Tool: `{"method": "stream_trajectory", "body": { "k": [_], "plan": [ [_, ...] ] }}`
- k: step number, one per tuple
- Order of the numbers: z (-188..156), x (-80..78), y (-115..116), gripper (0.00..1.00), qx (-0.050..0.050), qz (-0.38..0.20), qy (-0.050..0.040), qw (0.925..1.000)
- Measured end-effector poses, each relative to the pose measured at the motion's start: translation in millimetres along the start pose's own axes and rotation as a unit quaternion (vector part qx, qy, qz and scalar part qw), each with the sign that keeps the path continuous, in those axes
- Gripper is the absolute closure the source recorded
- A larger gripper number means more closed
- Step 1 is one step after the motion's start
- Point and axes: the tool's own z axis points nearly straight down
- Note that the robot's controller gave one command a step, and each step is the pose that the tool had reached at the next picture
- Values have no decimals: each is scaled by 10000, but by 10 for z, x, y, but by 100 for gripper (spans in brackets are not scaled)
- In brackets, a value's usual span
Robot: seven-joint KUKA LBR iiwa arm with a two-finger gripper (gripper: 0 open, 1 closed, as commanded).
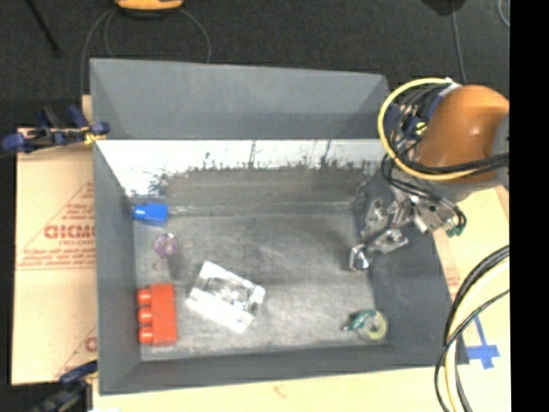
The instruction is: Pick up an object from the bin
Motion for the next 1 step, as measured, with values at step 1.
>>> {"method": "stream_trajectory", "body": {
  "k": [1],
  "plan": [
    [-503,-15,-28,100,9,11,10,10000]
  ]
}}
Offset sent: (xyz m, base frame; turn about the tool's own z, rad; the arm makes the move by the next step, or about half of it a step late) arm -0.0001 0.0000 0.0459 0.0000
